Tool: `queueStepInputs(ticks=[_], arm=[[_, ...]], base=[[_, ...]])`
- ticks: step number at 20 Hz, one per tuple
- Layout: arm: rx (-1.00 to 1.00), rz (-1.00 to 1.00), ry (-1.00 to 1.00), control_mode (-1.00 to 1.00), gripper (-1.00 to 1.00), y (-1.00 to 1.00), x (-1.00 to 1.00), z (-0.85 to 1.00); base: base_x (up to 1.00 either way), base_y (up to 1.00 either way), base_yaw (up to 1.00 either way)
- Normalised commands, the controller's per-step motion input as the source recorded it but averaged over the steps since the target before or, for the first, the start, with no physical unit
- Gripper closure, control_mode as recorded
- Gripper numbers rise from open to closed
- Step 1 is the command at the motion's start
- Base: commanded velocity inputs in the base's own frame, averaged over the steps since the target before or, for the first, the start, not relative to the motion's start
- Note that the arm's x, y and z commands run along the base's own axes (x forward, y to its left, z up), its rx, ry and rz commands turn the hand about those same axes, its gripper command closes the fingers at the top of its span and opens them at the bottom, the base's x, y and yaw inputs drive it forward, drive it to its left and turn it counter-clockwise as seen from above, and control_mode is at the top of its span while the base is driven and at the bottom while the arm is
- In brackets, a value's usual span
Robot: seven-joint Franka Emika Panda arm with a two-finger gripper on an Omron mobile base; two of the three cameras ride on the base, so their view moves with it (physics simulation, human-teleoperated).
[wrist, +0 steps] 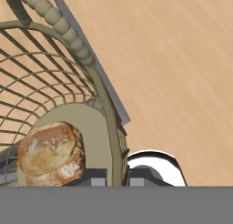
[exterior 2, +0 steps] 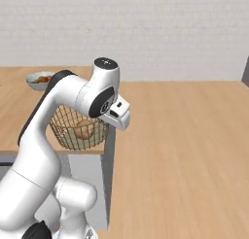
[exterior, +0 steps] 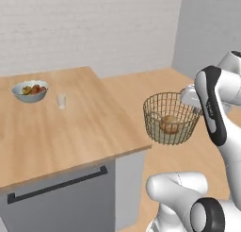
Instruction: Open the cabinet, pick up the bread from the cabinet and place it in the basket. Then move the basket to the dining counter.
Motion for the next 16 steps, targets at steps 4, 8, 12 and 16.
queueStepInputs(ticks=[4,8,12,16], arm=[[0.00,0.00,0.00,1.00,1.00,0.00,0.00,0.00],[0.00,0.00,0.00,1.00,1.00,0.00,0.00,0.00],[0.00,0.00,0.00,1.00,1.00,0.00,0.00,0.00],[0.00,0.00,0.00,1.00,1.00,0.00,0.00,0.00]], base=[[0.34,-1.00,0.37],[0.35,-1.00,0.35],[0.50,-1.00,0.41],[0.63,-1.00,0.46]])
